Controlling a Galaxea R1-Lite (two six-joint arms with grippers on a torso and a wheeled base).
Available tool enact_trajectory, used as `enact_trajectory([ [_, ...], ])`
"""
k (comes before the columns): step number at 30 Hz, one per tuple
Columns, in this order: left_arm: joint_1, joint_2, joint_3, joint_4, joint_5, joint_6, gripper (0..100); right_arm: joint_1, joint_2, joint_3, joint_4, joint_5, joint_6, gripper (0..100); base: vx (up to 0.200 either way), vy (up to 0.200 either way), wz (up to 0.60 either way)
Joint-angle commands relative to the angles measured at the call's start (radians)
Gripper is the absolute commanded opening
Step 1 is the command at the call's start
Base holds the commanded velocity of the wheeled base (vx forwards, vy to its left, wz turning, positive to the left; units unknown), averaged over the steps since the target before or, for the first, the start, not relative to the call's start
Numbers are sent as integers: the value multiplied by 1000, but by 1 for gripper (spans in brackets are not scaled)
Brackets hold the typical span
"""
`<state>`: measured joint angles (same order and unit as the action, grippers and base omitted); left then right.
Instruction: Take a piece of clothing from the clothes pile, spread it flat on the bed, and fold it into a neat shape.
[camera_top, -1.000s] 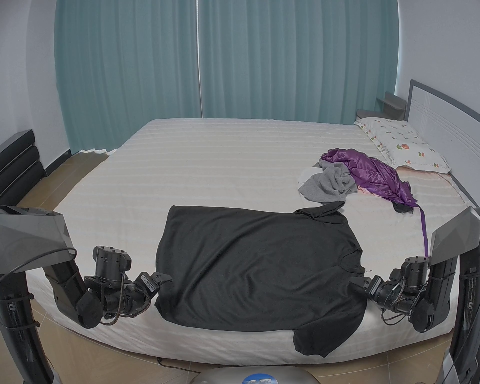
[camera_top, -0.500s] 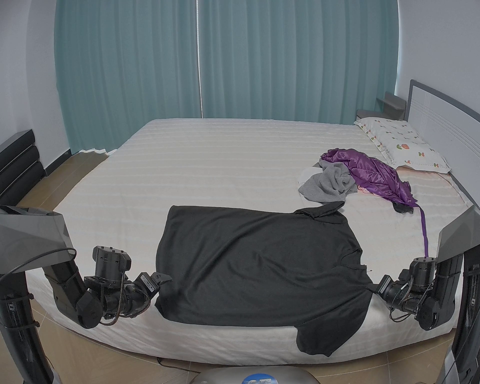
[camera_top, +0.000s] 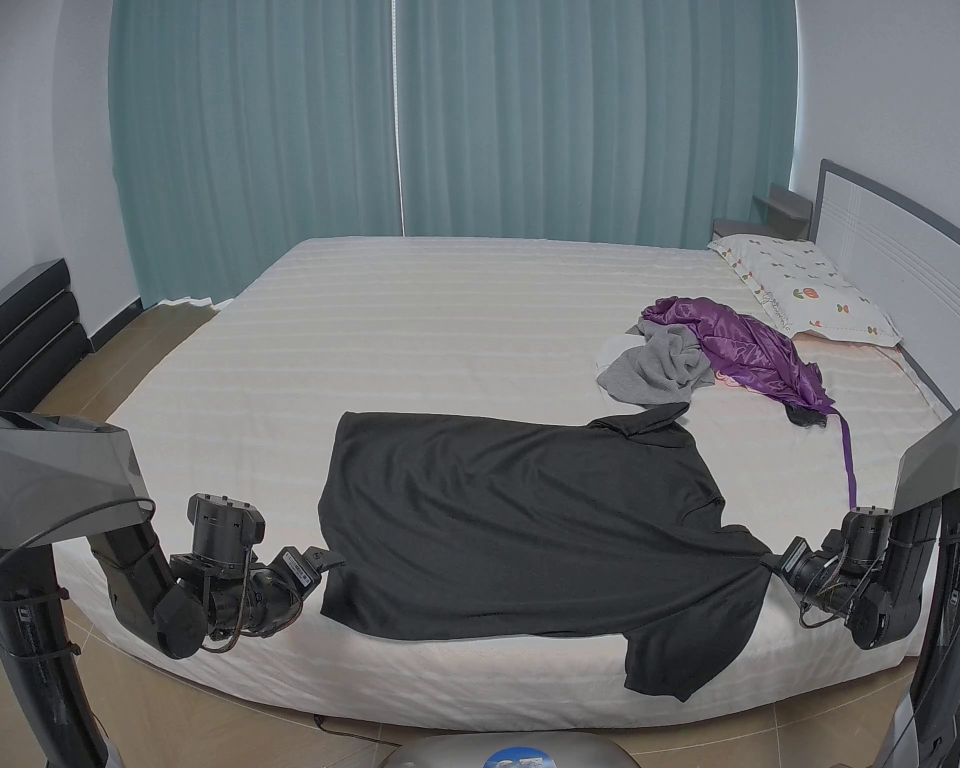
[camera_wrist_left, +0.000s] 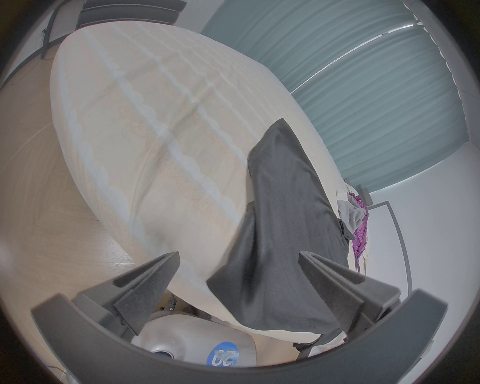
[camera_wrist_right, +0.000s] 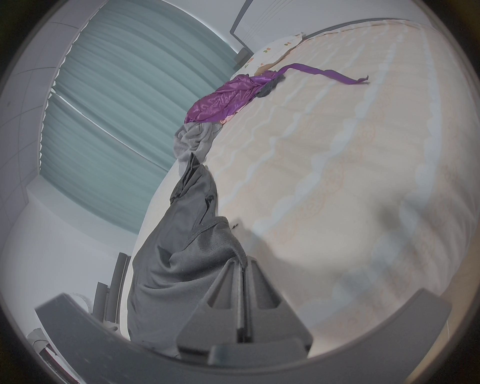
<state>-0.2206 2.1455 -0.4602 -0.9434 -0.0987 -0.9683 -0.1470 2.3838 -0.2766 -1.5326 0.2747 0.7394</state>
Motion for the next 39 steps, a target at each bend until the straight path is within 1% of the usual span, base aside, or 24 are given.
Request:
enact_trajectory([
  [1, -8, 7, 0, 0, 10, 0, 100, -28, -2, -18, 5, 0, 0, 0, 0, 0, 0],
  [2, -17, 11, 0, 0, 19, 0, 100, -48, -2, -26, 8, 0, 0, 0, 0, 0, 0],
  [8, -49, 28, -9, -2, 44, 2, 100, -83, -2, -44, 11, -2, -2, 0, 0, 0, 0],
  [17, -114, 43, -60, 12, 48, 0, 100, -86, -3, -46, 9, 0, 0, 0, 0, 0, 0],
  [21, -148, 70, -80, 12, 91, 0, 100, -86, -3, -46, 9, 0, 0, 0, 0, 0, 0],
  [22, -148, 70, -80, 12, 91, 0, 100, -86, -3, -46, 9, 0, 0, 0, 0, 0, 0],
  [23, -160, 86, -94, 11, 114, 3, 100, -85, -3, -46, 9, 0, 0, 0, 0, 0, 0],
  [27, -163, 102, -110, 12, 136, 10, 100, -85, -2, -46, 9, 0, 0, 0, 0, 0, 0],
  [28, -163, 100, -109, 12, 137, 10, 0, -83, -2, -44, 9, 0, 0, 0, 0, 0, 0],
  [31, -157, 96, -97, 12, 139, 13, 0, -80, -2, -42, 9, 0, -2, 0, 0, 0, 0],
  [34, -138, 77, -55, 14, 140, 17, 0, -75, -3, -41, 8, 0, 0, 0, 0, 0, 0],
  [37, -126, 53, -31, 14, 140, 39, 0, -74, -3, -38, 6, 0, 0, 0, 0, 0, 0],
  [39, -105, 8, 8, 35, 140, 80, 0, -72, -3, -35, 0, 1, 0, 0, 0, 0, 0],
])
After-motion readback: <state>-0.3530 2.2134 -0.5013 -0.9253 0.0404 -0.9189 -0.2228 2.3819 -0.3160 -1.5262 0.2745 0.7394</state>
